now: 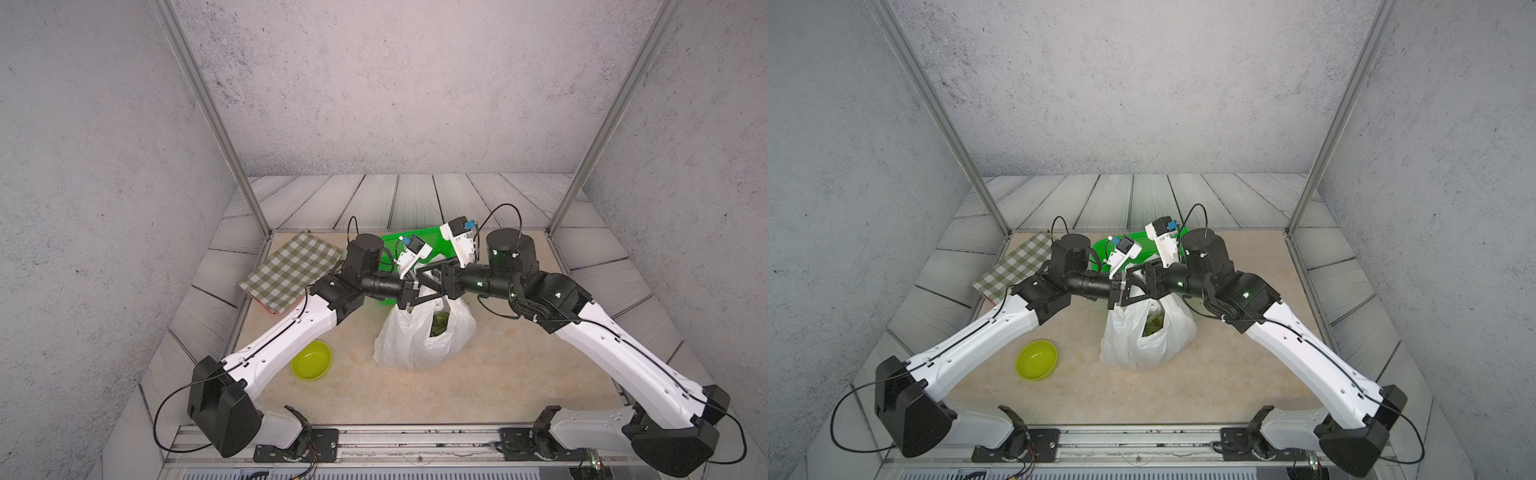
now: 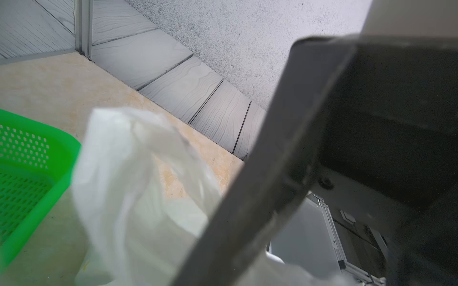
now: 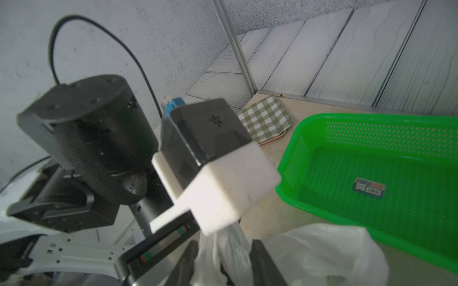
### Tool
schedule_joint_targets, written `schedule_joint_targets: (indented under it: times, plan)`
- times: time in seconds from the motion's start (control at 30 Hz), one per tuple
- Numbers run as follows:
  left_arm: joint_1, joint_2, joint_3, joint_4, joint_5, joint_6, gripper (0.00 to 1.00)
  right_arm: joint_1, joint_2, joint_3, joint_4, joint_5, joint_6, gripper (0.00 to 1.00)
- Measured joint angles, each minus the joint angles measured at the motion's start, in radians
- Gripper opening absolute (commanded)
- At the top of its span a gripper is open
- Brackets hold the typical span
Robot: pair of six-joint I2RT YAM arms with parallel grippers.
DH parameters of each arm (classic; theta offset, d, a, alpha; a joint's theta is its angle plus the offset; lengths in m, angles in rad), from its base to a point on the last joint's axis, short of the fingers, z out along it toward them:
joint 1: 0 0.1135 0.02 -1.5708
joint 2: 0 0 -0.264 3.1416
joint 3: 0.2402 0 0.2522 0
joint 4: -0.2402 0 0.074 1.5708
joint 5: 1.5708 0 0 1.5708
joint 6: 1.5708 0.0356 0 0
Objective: Place the pineapple into a plastic bag & tie a knot
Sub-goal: Cross the plastic bag at the center of the board.
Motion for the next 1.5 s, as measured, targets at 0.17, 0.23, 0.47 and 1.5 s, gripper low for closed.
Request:
schedule_joint_targets:
  times: [0.17,0.23,0.47,1.5]
  plan:
    - [0.0,0.002,0.0,0.002,0.005,0.021,0.0,-0.034,-0.021,0.074,-0.1,0.019,-0.027,0.63]
    - [0.0,0.006,0.0,0.002,0.01,0.027,0.0,-0.053,-0.037,0.102,-0.132,0.045,-0.035,0.64]
    - [0.0,0.014,0.0,-0.002,0.023,0.05,0.0,-0.176,-0.048,0.141,-0.214,0.055,-0.027,0.63]
    - [0.0,0.016,0.005,-0.03,0.014,0.075,0.0,-0.195,0.071,0.137,-0.227,-0.095,0.015,0.0]
